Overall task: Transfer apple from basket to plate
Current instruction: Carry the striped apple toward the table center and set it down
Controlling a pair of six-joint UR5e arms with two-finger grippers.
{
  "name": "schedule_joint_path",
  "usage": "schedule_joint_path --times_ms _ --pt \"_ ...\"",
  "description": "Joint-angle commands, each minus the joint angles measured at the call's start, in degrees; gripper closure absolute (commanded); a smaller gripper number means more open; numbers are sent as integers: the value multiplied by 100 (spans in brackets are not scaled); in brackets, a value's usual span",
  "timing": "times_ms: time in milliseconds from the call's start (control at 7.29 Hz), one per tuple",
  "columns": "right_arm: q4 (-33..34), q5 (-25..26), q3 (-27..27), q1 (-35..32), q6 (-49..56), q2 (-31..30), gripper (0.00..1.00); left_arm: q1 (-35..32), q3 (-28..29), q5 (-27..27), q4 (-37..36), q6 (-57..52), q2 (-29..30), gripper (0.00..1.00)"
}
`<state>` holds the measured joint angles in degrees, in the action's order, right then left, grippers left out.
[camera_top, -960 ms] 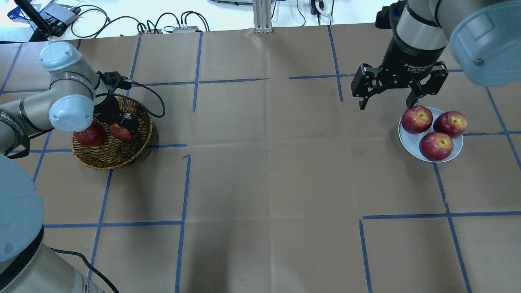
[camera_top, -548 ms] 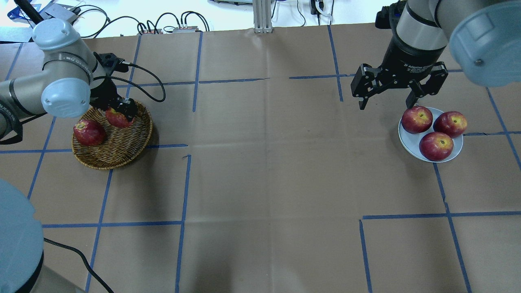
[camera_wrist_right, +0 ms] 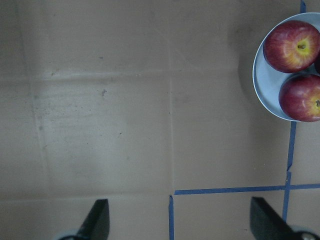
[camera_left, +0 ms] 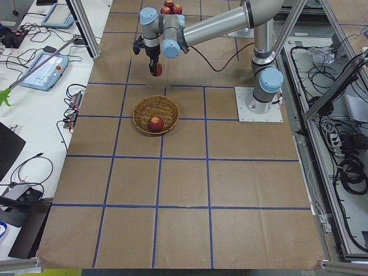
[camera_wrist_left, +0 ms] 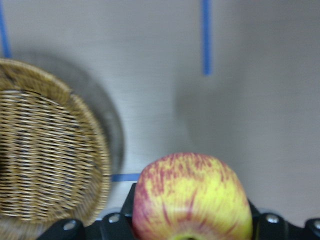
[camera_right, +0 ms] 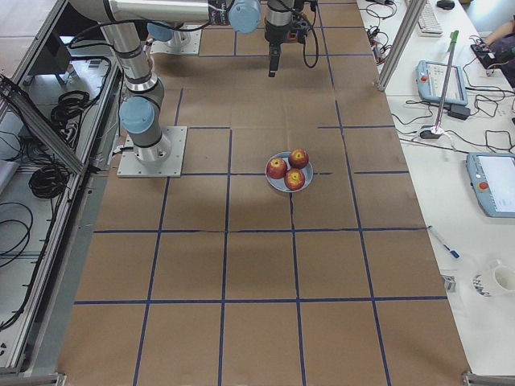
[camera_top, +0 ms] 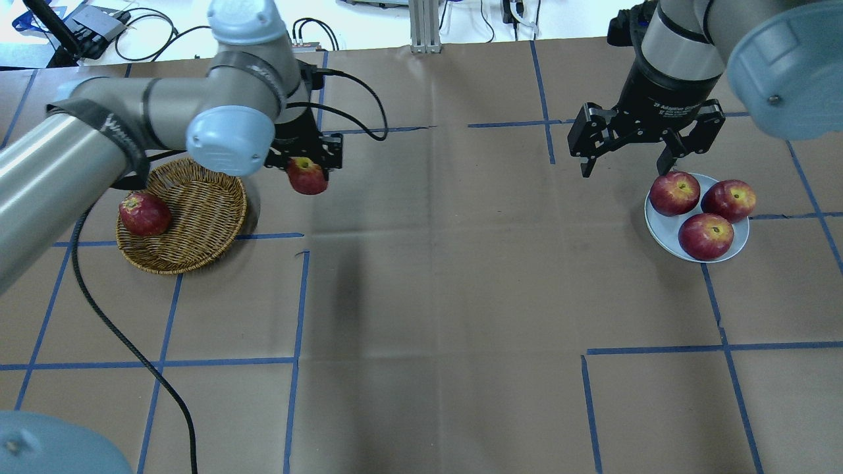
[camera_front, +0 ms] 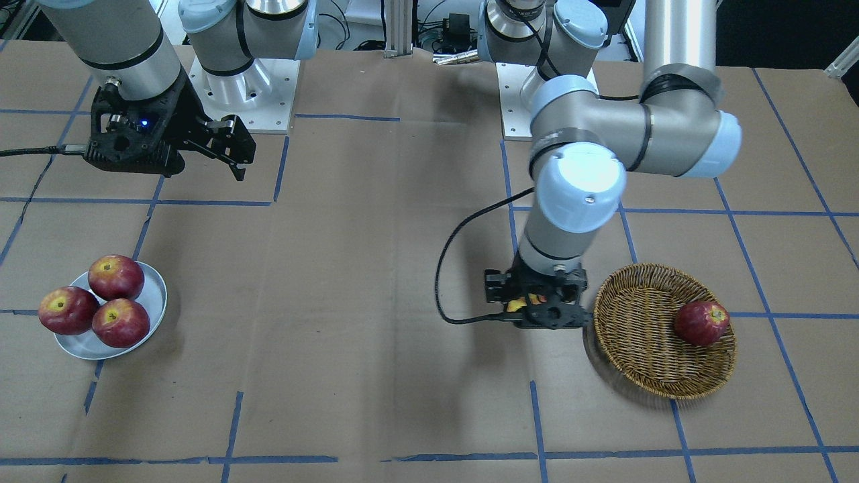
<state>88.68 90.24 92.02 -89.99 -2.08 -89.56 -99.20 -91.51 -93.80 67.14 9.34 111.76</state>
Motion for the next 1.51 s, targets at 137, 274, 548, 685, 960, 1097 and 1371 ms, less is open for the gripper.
schedule_joint_path --times_ms 137,274,548,685,960,1097,1371 --pt "0 3 0 -1 6 0 0 -1362 597 -6 -393 1806 1142 55" --pt "0 3 0 -1 6 0 0 -1435 660 28 -412 1817 1346 55" --pt "0 3 0 -1 6 0 0 -1462 521 46 -596 1826 1436 55" --pt "0 3 0 -1 6 0 0 -1462 520 46 -597 1817 1462 54" --pt "0 3 0 -1 6 0 0 -1462 547 55 -615 1826 1506 27" --pt "0 3 0 -1 6 0 0 -1462 547 72 -615 1817 1506 8" --pt "0 3 0 -1 6 0 0 -1453 634 370 -606 1800 1428 2"
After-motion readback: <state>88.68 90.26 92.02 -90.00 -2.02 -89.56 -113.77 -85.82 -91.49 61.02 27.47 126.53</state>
